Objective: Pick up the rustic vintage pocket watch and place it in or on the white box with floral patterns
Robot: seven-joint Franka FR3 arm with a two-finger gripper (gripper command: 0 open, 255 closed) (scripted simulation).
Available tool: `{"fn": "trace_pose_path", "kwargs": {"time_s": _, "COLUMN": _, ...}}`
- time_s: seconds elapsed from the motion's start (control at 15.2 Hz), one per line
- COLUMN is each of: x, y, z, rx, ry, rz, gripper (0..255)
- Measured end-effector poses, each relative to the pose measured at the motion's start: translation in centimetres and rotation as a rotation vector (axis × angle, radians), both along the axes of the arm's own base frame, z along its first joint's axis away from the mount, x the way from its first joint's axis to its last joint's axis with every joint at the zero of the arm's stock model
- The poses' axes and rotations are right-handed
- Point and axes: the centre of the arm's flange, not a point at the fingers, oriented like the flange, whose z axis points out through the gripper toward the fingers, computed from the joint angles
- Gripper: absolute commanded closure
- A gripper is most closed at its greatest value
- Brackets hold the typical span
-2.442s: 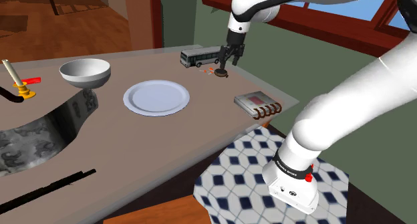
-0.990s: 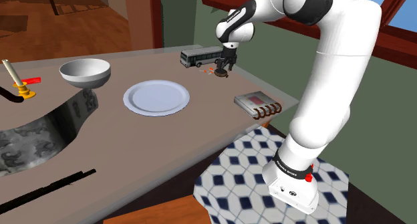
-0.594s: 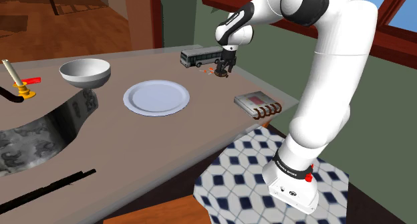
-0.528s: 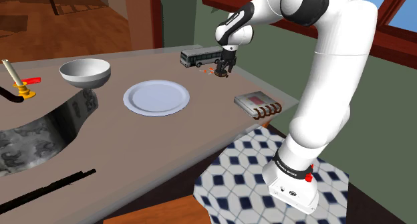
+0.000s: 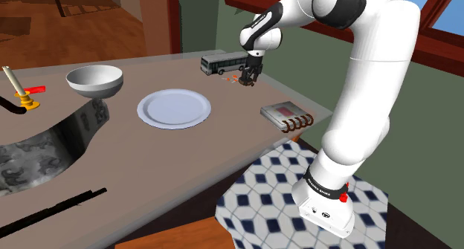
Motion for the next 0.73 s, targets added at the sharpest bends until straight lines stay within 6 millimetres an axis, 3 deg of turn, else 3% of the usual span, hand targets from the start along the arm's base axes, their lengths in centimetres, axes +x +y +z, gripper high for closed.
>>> {"fn": "trace_pose_path", "kwargs": {"time_s": 0.4, "x": 0.0, "y": 0.0, "z": 0.2, "rx": 0.000, "ry": 0.000, "rz": 0.000, "gripper": 255}}
{"fn": "trace_pose_path", "kwargs": {"time_s": 0.73, "x": 0.0, "y": 0.0, "z": 2.6, "rx": 0.000, "ry": 0.000, "rz": 0.001, "gripper": 255}}
